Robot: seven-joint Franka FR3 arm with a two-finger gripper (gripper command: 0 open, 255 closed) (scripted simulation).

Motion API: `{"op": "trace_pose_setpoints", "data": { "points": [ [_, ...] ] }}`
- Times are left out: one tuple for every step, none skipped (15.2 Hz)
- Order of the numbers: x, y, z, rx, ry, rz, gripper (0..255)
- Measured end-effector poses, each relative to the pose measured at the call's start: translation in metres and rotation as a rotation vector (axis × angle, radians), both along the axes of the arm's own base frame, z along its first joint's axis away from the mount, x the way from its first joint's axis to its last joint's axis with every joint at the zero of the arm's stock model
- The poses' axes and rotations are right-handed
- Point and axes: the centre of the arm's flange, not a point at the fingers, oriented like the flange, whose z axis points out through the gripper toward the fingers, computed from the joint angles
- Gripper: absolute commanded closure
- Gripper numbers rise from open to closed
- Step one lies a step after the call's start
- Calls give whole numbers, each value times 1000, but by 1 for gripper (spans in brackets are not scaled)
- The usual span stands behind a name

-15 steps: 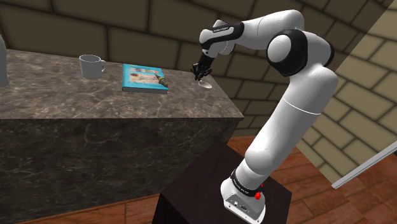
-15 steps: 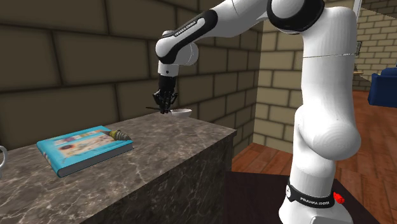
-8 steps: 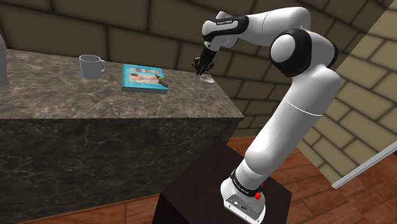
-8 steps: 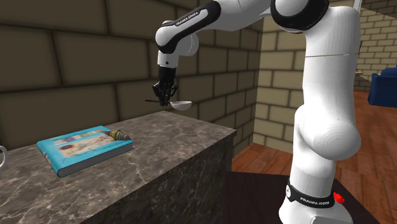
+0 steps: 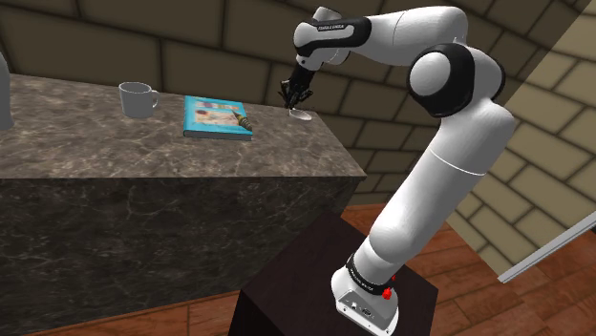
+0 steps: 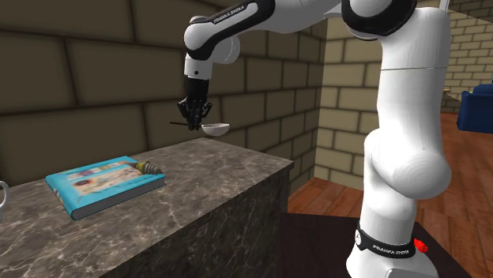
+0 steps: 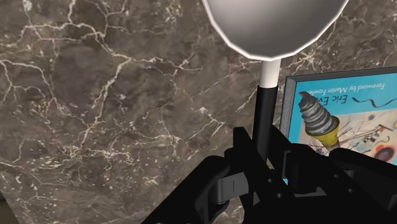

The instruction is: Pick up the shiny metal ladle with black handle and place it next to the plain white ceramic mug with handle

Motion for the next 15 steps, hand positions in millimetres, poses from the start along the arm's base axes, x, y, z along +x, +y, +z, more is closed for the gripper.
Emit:
{"op": "trace_pose_setpoints", "data": {
  "points": [
    [5, 14, 0, 0, 0, 1, 255],
    [9, 26, 1, 0, 0, 0, 255],
    [15, 38, 5, 0, 0, 0, 255],
    [20, 49, 3, 0, 0, 0, 255],
    [25, 61, 2, 0, 0, 0, 255],
    [32, 74, 2, 0, 0, 0, 255],
    [35, 86, 3, 0, 0, 0, 255],
    [39, 98, 2, 0, 0, 0, 255],
    [44, 111, 1, 0, 0, 0, 255],
    [50, 125, 2, 0, 0, 0, 255],
    [53, 136, 4, 0, 0, 0, 255],
    [58, 148, 4, 0, 0, 0, 255],
    [63, 161, 5, 0, 0, 0, 255],
    [69, 174, 4, 0, 0, 0, 255],
    [74, 188, 3, -1, 0, 0, 255]
  ]
}}
